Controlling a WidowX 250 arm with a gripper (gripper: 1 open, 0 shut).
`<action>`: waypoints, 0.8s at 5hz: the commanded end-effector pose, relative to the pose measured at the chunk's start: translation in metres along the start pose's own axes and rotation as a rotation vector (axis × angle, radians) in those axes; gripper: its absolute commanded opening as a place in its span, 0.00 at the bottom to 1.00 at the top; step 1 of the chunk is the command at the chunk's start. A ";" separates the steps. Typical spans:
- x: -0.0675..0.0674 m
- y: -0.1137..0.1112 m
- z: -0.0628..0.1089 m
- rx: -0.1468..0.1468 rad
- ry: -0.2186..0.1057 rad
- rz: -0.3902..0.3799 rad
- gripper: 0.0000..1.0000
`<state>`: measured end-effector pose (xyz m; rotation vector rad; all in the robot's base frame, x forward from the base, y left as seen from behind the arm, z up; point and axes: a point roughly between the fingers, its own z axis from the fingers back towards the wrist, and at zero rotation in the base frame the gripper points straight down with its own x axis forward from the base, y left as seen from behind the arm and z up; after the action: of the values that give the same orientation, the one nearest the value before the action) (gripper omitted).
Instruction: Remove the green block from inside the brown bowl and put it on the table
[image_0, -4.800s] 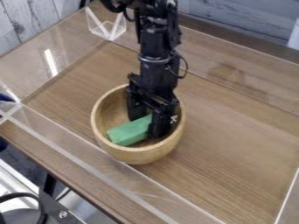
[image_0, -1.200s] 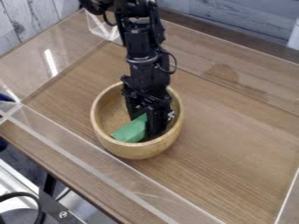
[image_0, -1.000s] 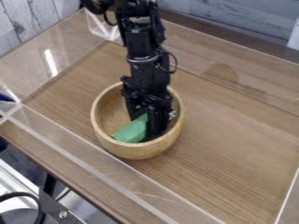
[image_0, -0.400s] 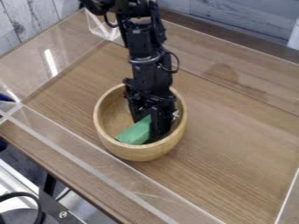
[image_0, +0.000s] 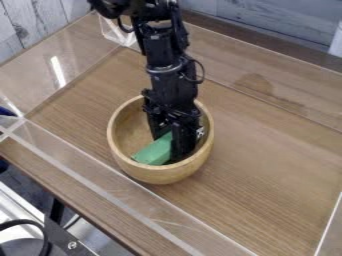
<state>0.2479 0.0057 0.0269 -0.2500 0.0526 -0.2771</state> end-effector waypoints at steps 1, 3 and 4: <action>0.003 -0.008 -0.001 0.017 -0.034 -0.039 0.00; 0.004 -0.006 -0.005 0.021 -0.011 -0.063 0.00; -0.001 -0.006 0.001 0.034 0.008 -0.070 0.00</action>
<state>0.2455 0.0050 0.0258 -0.2233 0.0546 -0.3258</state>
